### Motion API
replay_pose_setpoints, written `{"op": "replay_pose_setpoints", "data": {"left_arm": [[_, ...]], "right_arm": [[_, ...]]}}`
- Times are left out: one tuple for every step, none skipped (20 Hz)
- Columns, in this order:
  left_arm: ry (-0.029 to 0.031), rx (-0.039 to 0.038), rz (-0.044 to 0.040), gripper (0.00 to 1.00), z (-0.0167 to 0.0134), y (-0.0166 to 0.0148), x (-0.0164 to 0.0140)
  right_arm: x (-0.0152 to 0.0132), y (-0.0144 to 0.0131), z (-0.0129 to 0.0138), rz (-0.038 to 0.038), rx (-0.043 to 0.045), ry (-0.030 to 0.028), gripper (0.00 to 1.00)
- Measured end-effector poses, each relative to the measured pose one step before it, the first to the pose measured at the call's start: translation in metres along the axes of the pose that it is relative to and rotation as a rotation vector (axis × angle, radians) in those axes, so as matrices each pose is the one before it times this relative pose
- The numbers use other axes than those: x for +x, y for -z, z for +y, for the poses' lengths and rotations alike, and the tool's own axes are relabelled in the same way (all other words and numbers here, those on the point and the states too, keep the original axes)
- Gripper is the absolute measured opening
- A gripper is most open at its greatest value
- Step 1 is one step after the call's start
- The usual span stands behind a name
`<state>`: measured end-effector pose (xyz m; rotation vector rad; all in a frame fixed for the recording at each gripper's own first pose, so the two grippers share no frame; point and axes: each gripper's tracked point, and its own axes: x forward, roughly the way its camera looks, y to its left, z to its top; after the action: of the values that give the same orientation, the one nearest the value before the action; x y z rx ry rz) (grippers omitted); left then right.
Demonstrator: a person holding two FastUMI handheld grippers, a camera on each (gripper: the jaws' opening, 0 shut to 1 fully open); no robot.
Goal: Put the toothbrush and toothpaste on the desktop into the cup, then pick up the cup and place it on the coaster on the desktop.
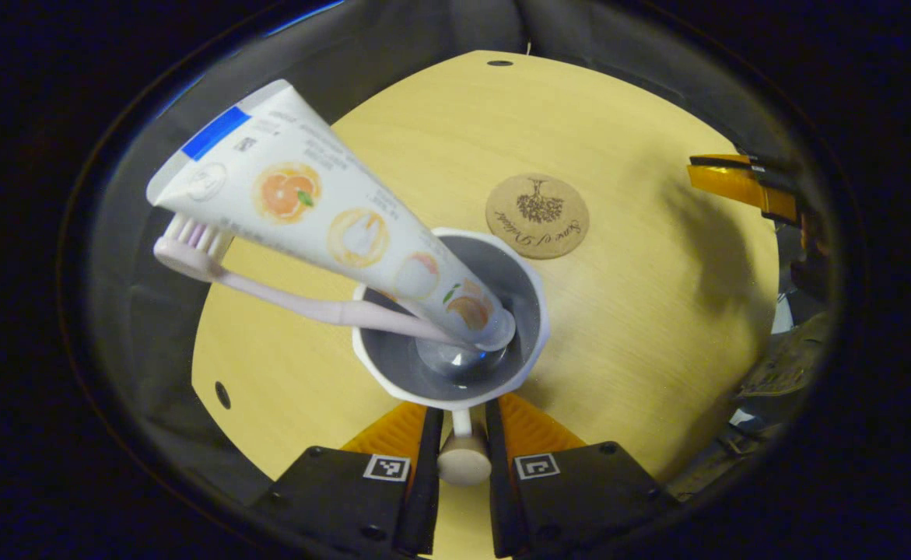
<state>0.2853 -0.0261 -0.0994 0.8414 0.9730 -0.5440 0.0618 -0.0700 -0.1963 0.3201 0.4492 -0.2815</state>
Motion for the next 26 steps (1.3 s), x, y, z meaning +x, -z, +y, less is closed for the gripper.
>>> {"op": "replay_pose_setpoints", "data": {"left_arm": [[0.00134, 0.00633, -0.00464, 0.35, -0.00077, -0.00355, 0.00172], [0.00239, 0.00643, -0.00183, 0.34, 0.00002, -0.00455, 0.00167], [0.00440, 0.00627, -0.00335, 0.35, 0.00053, -0.00355, 0.00263], [0.00361, 0.00576, -0.00209, 0.34, 0.00155, -0.00337, 0.00020], [0.00355, 0.00524, -0.00346, 0.35, 0.00505, -0.00253, -0.00156], [0.00247, 0.00585, -0.00460, 0.35, 0.00269, -0.00182, -0.00074], [0.00039, 0.00747, -0.00606, 0.34, 0.00268, -0.00075, -0.00287], [0.00154, 0.00658, -0.00379, 0.34, 0.00443, -0.00248, -0.00114], [-0.00031, 0.00450, -0.00529, 0.35, 0.00419, 0.00010, 0.00041], [-0.00024, 0.00410, -0.00617, 0.35, 0.00448, 0.00147, -0.00140], [-0.00082, 0.00337, -0.01170, 0.35, -0.00385, -0.00051, -0.00198], [0.00142, 0.00350, -0.00757, 0.38, -0.00113, -0.00073, -0.00147], [0.00140, 0.00377, -0.00737, 0.35, -0.00097, -0.00327, -0.00162], [0.00080, 0.00571, -0.01011, 0.35, 0.00246, -0.00111, -0.00160], [-0.00051, 0.00857, -0.00766, 0.35, 0.00170, -0.00061, 0.00266], [-0.00026, 0.00694, -0.00814, 0.35, 0.00333, -0.00023, 0.00015], [0.00119, 0.00772, -0.00788, 0.35, 0.00427, -0.00064, -0.00008], [0.00036, 0.00644, -0.01137, 0.35, 0.00442, -0.00028, -0.00093], [0.00271, 0.00541, -0.00108, 0.35, -0.00017, -0.00314, -0.00371], [0.00552, 0.00248, -0.00205, 0.35, 0.00143, -0.00048, -0.00130], [0.00699, 0.00101, -0.00154, 0.35, -0.00222, -0.00256, -0.00107], [0.00565, 0.00071, -0.00231, 0.41, -0.00046, -0.00194, -0.00252], [0.00487, 0.00281, -0.00618, 0.41, -0.00502, -0.00556, -0.00612], [0.00085, 0.00608, -0.00757, 0.41, 0.00102, -0.00297, -0.00138], [0.00239, 0.00606, -0.00552, 0.41, 0.00010, 0.00148, -0.00423], [0.00174, 0.00270, -0.00260, 0.41, -0.00078, 0.00155, -0.00340]], "right_arm": [[-0.00218, -0.00049, -0.00129, -0.00201, 0.00151, -0.00052, 0.30], [-0.00160, 0.00001, -0.00190, -0.00192, 0.00210, 0.00206, 0.29], [0.00063, -0.00132, -0.00347, -0.00174, 0.00358, 0.00385, 0.29], [0.00028, -0.00002, -0.00348, -0.00061, 0.00643, 0.00432, 0.29], [-0.00003, 0.00125, -0.00488, -0.00032, 0.00873, 0.00519, 0.29], [-0.00086, 0.00035, -0.00406, 0.00022, 0.01001, 0.00508, 0.29], [-0.00021, -0.00032, -0.00546, 0.00028, 0.00941, 0.00605, 0.29], [-0.00103, 0.00022, -0.00402, 0.00065, 0.00814, 0.00611, 0.29], [-0.00495, 0.00103, -0.00080, 0.00244, 0.00917, 0.00598, 0.29], [-0.00400, 0.00072, -0.00101, 0.00242, 0.00913, 0.00528, 0.28], [-0.00595, 0.00132, -0.00018, 0.00293, 0.00822, 0.00463, 0.30], [-0.00575, 0.00043, 0.00093, 0.00161, 0.00692, 0.00577, 0.29], [-0.00496, -0.00077, 0.00349, 0.00113, 0.00662, 0.00576, 0.29], [0.00103, 0.00268, -0.00010, 0.00005, 0.00725, 0.00447, 0.28], [0.00168, 0.00423, -0.00512, 0.00144, 0.00675, 0.00366, 0.28], [-0.00287, 0.00307, -0.00191, 0.00095, 0.00618, 0.00170, 0.28], [-0.00349, 0.00163, -0.00578, -0.00011, 0.00464, 0.00174, 0.30], [-0.00238, 0.00071, -0.00256, 0.00087, 0.00263, 0.00039, 0.29], [-0.00252, 0.00105, -0.00183, 0.00030, 0.00059, 0.00110, 0.29], [-0.00474, 0.00071, -0.00044, 0.00035, -0.00059, 0.00073, 0.30], [-0.00694, -0.00166, 0.00108, -0.00045, -0.00091, 0.00120, 0.28], [-0.00596, -0.00090, 0.00018, -0.00177, -0.00088, 0.00291, 0.30], [-0.00532, -0.00060, 0.00023, -0.00021, 0.00036, 0.00388, 0.29], [-0.00513, 0.00074, 0.00070, 0.00191, 0.00314, 0.00470, 0.30], [-0.00349, 0.00287, -0.00278, 0.00180, 0.00521, 0.00381, 0.30], [-0.00278, 0.00332, -0.00224, 0.00345, 0.00515, 0.00388, 0.30]]}}
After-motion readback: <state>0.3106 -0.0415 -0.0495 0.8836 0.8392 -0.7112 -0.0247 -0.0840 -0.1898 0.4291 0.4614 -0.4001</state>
